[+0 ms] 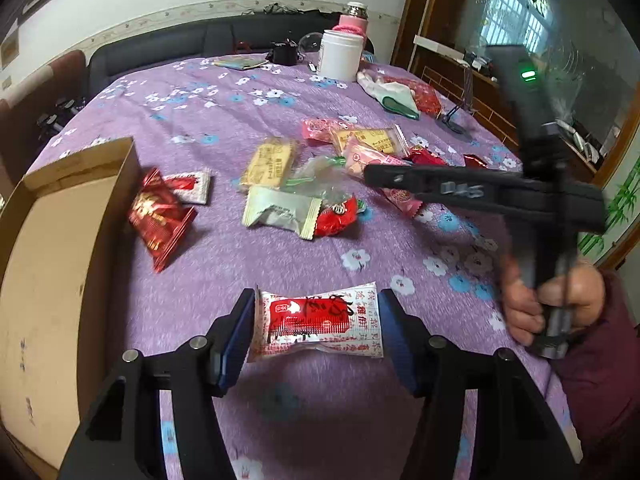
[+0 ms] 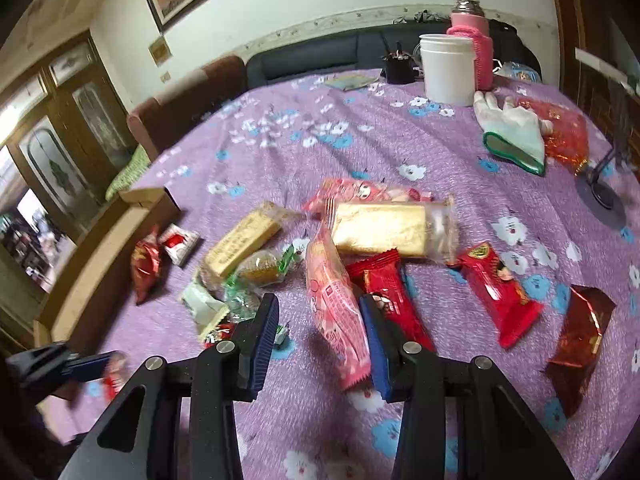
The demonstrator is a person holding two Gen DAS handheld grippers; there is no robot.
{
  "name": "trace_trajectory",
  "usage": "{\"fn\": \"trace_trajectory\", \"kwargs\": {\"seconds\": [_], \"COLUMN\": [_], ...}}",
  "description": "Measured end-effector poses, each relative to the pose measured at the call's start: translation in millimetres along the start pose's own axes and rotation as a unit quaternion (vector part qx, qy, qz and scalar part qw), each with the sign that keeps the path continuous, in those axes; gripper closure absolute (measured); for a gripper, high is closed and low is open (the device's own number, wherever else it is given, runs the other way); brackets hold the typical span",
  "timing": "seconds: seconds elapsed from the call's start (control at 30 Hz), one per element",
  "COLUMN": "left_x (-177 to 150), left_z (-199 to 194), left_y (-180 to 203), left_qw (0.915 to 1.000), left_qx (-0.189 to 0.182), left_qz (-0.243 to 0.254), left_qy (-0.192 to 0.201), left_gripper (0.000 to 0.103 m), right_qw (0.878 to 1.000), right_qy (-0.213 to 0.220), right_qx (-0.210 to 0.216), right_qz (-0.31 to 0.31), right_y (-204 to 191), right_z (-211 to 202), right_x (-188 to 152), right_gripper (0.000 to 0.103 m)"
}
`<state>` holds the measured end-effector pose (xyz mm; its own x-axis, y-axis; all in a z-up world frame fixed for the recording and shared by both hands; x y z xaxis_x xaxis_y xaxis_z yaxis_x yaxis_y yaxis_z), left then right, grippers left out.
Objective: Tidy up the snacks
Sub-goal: 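Carry the white-and-red packet into the box while the right gripper drops a pink packet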
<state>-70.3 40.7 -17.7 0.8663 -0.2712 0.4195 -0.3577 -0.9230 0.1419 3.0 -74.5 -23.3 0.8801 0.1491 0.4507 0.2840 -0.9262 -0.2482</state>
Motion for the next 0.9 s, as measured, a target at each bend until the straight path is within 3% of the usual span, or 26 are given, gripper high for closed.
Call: {"fn": "trace_trajectory", "kwargs": {"seconds": [0.03,0.07,0.23,0.4,0.67,0.9], "left_x": [-1.8,-4.1,-15.8,-20.9,-7.8,8.9], "left_z": [-1.5,-4.0,-28.2,-66.1,-99.2,-100.9], "left_y": [-0.7,-2.2,-19.6,-53.8,-122.5,-177.4], "left_qw": [1.0,1.0,0.9994,0.9966,0.9854,0.9758], "left_qx": [-0.002,-0.003,0.0,0.036,0.121,0.172], "left_qz": [-0.002,-0.006,-0.028,-0.052,-0.091,-0.116], "left_qy": [0.001,0.004,0.021,0.053,0.077,0.069], "left_gripper": [0.043,0.043,0.043,0.043,0.043,0.042], "right_qw": [1.0,1.0,0.999,0.998,0.996,0.991], "right_qy": [-0.004,-0.011,0.036,0.054,0.03,0.0], "right_qx": [-0.006,-0.015,-0.004,0.034,0.064,0.094], "right_qz": [-0.002,-0.006,0.017,0.025,-0.049,-0.098], "right_y": [-1.4,-3.9,-6.7,-29.3,-117.0,-191.4], "right_z": [3.4,6.9,-25.9,-57.4,-59.0,-22.7], "right_x": [-0.8,-2.1,-3.2,-6.1,14.2,40.2], "right_gripper": [0.082,0.085,0.085,0.085,0.084,0.084]}}
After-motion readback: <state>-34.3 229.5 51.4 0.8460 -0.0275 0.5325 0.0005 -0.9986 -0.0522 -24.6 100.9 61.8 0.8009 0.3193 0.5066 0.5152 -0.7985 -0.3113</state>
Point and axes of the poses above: each gripper's, at about its wrist camera, not at the fingertips, and z roughly the way its jaws point, y to its right, x to its top, the point moved 7 cm from there along z, roughly the way its jaws point, and after that the axes turned 14 degrees about -y, right-handed, at the moved point
